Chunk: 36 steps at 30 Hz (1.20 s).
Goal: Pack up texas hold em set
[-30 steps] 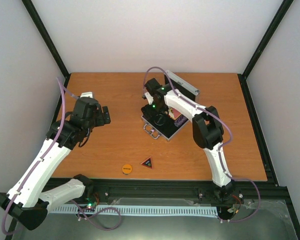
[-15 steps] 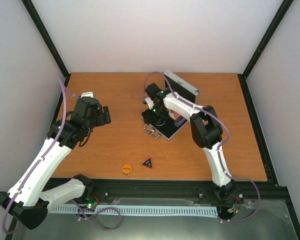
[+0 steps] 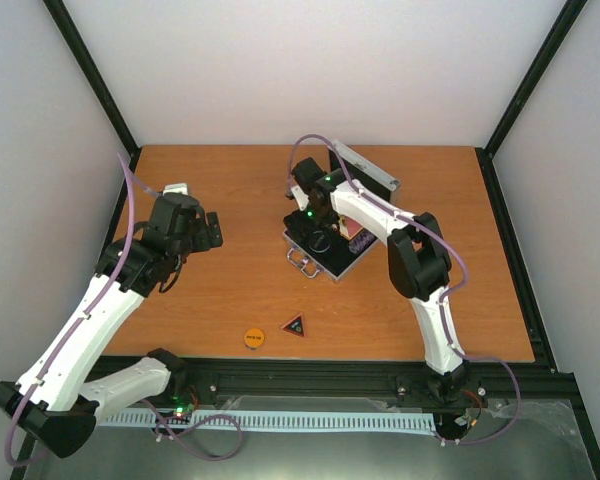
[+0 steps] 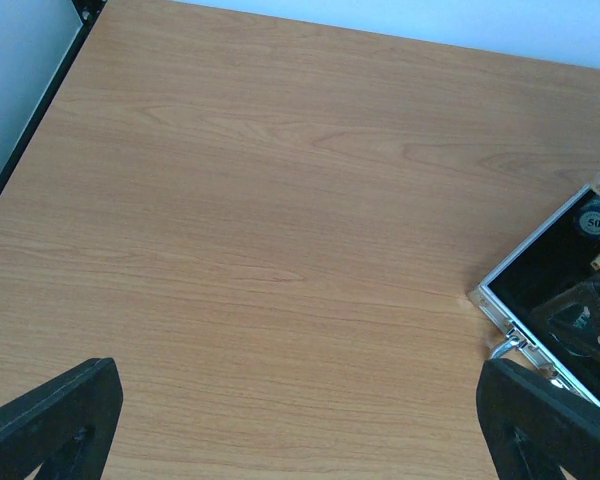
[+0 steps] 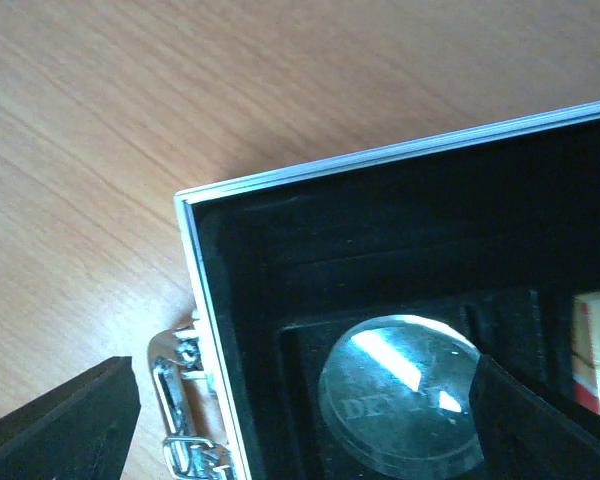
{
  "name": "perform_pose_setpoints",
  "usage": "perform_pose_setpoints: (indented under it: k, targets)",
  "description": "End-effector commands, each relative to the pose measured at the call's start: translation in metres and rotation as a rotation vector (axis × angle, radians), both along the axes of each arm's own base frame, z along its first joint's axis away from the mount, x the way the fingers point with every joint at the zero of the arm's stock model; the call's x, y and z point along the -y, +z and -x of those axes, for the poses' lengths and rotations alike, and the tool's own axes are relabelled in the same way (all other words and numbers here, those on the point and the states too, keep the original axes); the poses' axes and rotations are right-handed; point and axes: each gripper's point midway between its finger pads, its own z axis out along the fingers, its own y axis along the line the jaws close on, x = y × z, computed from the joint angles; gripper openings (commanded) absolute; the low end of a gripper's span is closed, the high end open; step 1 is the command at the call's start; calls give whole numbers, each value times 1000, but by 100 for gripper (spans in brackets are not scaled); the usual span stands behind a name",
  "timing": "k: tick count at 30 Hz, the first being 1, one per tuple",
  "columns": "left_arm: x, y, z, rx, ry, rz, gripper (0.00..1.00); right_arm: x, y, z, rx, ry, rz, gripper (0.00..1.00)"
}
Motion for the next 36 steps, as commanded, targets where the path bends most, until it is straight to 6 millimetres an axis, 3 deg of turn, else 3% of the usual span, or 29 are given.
perform_pose_setpoints:
  k: [1,4,10,25,36]
  targets:
    - [1,9,-3,31,-5,13,100,15,22,-17,90,-50,55,91]
    - [0,9,-3,29,-1,9,100,25,6,-18,69,-72,115,91]
    - [-1,9,-3,27,1,0,100,29,-8,-11,32,-74,134,91]
    - [3,6,-8,19,-5,-3,100,33,-25,15,-56,-49,113,91]
    - [2,5,-9,18,-3,-10,100,2,-16,27,-157,15,-84,91]
